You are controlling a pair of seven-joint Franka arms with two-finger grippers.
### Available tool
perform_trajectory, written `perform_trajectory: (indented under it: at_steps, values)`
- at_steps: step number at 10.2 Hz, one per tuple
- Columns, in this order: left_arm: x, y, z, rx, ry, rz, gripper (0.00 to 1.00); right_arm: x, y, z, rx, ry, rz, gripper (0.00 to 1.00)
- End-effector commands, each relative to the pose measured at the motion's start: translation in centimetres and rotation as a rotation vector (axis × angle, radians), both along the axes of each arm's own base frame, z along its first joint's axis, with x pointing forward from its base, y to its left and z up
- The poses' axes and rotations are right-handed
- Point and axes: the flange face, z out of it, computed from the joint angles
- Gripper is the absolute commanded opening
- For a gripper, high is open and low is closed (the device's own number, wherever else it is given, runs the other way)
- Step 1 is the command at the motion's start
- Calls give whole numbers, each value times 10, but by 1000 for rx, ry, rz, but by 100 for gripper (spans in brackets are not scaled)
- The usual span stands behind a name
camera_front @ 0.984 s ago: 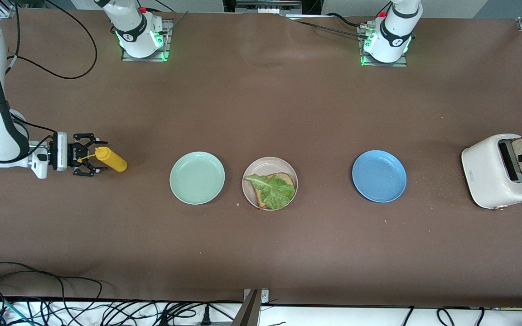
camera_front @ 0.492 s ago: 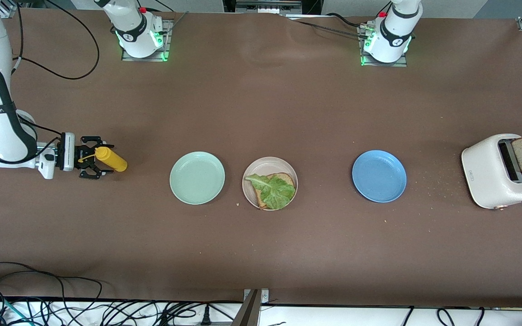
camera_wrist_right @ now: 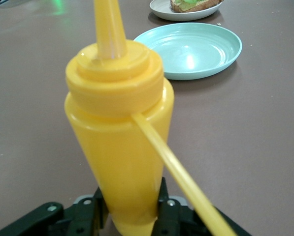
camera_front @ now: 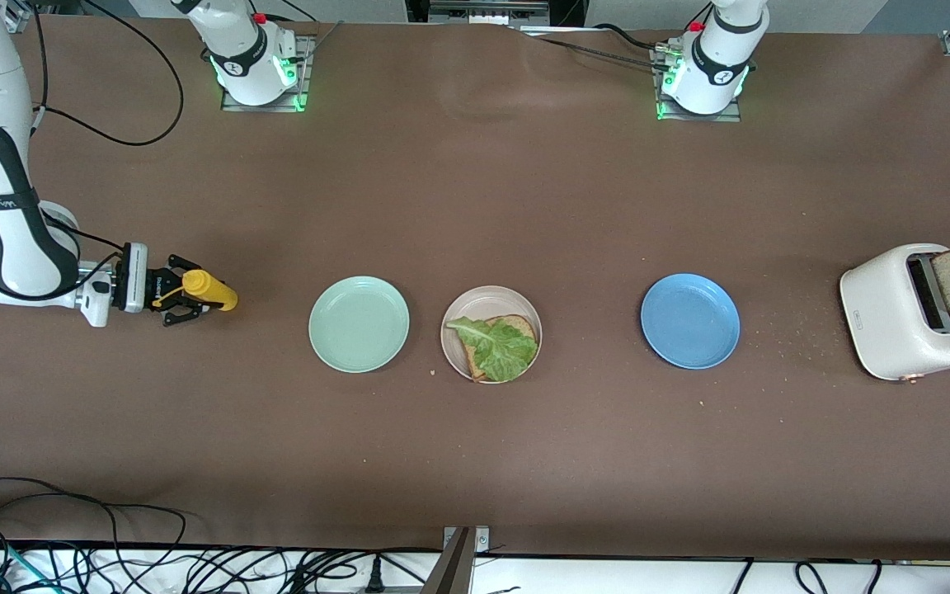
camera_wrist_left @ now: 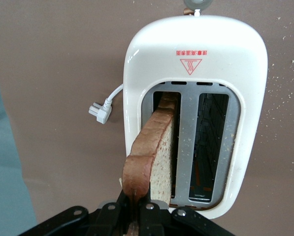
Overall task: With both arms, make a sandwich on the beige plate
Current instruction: 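Lift the mustard bottle upright with the right gripper, then tilt the mustard over the bread while the left gripper grasps toast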
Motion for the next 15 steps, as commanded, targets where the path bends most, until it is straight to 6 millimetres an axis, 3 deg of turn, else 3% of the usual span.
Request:
perform_trajectory:
  at_steps: [1,3,8,9,10,12,15]
  values:
    - [-2,-4,12,20,-2,13,0,20,26,24,-30,-69,5,0]
    - [2,-9,14,21,-8,5,0,50,87,61,-129,-51,3,0]
    - [9,-21,22,5,-19,4,0,83,250,147,-531,13,-70,0]
    - [9,-22,20,-1,-14,5,0,79,298,160,-609,6,-81,0]
    - [9,-23,22,-1,-14,4,0,73,334,169,-696,2,-118,0]
    - [6,-28,21,-19,22,8,0,48,412,170,-860,-30,-207,0]
    - [15,-38,54,-5,16,5,0,15,487,154,-1021,-96,-308,0]
